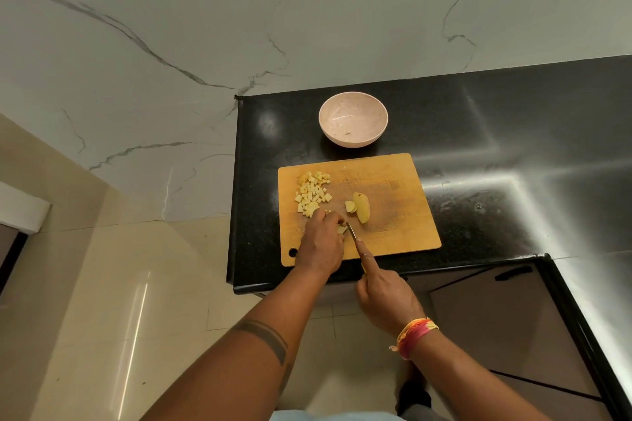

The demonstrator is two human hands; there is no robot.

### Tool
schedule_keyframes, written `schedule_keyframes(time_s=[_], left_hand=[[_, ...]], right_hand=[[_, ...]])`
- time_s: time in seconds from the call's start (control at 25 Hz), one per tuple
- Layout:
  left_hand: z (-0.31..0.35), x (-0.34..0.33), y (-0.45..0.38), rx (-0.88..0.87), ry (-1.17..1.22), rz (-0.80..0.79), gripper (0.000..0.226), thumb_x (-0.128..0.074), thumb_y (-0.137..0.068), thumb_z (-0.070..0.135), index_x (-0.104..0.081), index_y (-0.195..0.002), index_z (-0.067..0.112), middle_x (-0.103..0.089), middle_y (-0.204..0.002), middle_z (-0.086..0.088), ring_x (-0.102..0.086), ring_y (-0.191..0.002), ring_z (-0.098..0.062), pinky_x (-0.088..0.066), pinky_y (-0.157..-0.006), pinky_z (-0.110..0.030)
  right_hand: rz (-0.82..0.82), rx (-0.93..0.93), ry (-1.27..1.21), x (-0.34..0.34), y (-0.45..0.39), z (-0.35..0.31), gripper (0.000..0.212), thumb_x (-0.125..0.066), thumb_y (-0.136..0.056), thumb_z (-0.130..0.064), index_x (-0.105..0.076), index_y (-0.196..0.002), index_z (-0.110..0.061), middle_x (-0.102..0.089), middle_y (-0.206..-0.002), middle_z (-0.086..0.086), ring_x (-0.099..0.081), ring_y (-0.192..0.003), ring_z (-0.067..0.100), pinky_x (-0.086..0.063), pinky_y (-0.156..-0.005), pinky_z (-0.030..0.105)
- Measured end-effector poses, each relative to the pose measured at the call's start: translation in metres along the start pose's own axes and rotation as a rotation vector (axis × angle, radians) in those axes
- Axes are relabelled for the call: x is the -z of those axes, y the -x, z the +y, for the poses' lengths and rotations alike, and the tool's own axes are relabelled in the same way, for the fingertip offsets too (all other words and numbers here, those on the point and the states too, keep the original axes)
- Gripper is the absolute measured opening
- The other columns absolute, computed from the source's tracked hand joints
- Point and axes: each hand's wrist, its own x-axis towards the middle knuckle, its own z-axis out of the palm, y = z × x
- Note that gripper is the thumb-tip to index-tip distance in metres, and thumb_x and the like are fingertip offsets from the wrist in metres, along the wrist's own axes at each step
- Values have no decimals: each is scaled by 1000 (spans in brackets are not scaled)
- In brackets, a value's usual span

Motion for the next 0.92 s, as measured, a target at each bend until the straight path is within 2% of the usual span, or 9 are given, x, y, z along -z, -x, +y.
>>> schedule_keyframes(time_s=[0.16,0.36,0.52,0.72,0.92], left_hand=[[-6,0,6,7,-10,28,34,-67,-97,25,-59,-129,20,-47,-122,1,-51,-114,-17,-51,-94,-32],[-3,1,3,26,-13,19,35,-61,-100,20,-59,-135,18,-48,-127,0,-51,-118,-17,-46,-96,-28],[-3,8,-6,10,-23,-13,37,-58,-101,14,-61,-137,19,-49,-131,0,-50,-121,-16,-43,-99,-25],[-7,8,-2,37,9,21,33,-62,-100,23,-63,-133,20,-51,-125,2,-54,-114,-15,-48,-97,-29],[-8,8,-6,33,0,4,31,-61,-100,22,-66,-130,19,-56,-123,0,-53,-116,-16,-49,-98,-31]], right_hand=[[14,-6,-29,-4,9,-3,82,-43,-99,-22,8,-162,-38,-57,-62,-5,-52,-51,14,-35,-47,29],[9,2,-25,-2,8,-8,80,-43,-100,-22,6,-162,-37,-56,-61,-5,-51,-51,13,-32,-45,28],[29,-17,-35,0,4,-6,79,-42,-100,-22,4,-162,-37,-56,-62,-4,-54,-53,15,-36,-47,30],[38,-8,-34,-4,5,-10,80,-42,-100,-23,6,-162,-37,-56,-62,-5,-54,-53,15,-38,-48,31],[15,10,-7,-4,-6,-20,79,-40,-99,-25,8,-161,-40,-57,-67,-3,-54,-56,16,-44,-53,37]])
